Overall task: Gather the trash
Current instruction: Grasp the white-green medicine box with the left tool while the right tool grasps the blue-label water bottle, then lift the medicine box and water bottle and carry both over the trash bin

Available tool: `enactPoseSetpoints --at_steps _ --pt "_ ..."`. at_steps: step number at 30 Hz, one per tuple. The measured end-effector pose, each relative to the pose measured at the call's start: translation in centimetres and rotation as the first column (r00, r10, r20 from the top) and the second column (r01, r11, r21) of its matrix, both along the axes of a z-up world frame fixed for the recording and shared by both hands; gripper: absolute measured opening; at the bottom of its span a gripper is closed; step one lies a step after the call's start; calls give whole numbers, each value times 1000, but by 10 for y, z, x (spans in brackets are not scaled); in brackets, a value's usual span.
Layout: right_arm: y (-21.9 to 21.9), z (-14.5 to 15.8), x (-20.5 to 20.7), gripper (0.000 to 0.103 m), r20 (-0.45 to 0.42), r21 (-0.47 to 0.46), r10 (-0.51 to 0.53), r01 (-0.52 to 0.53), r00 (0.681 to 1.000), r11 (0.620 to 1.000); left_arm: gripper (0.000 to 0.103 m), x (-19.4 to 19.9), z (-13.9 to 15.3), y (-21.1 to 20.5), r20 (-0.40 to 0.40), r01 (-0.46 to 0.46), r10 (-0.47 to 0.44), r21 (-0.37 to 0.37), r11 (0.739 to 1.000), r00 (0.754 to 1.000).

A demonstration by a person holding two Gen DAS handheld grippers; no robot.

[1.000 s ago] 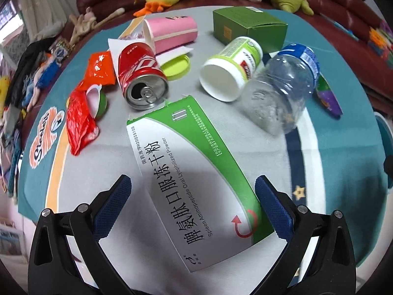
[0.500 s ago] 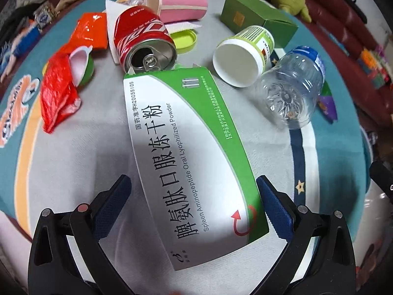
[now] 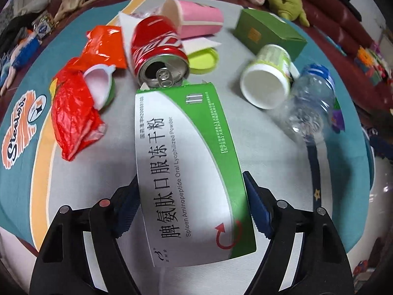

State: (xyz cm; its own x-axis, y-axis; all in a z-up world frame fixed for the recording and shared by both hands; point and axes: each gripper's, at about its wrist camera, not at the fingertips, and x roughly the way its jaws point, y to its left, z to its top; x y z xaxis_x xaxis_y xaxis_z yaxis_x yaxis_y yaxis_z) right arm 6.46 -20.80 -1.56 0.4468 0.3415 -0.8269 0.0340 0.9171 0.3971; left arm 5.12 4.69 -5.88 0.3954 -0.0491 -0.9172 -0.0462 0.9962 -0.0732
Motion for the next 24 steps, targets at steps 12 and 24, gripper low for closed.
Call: enactPoseSetpoints --at_steps 12,24 --pt "32 -36 60 73 -174 82 -74 89 982 993 76 2 -3 24 56 103 -99 -76 992 994" --pt "52 -31 54 62 -106 136 34 -19 994 991 73 -20 20 31 128 153 -140 -104 983 982"
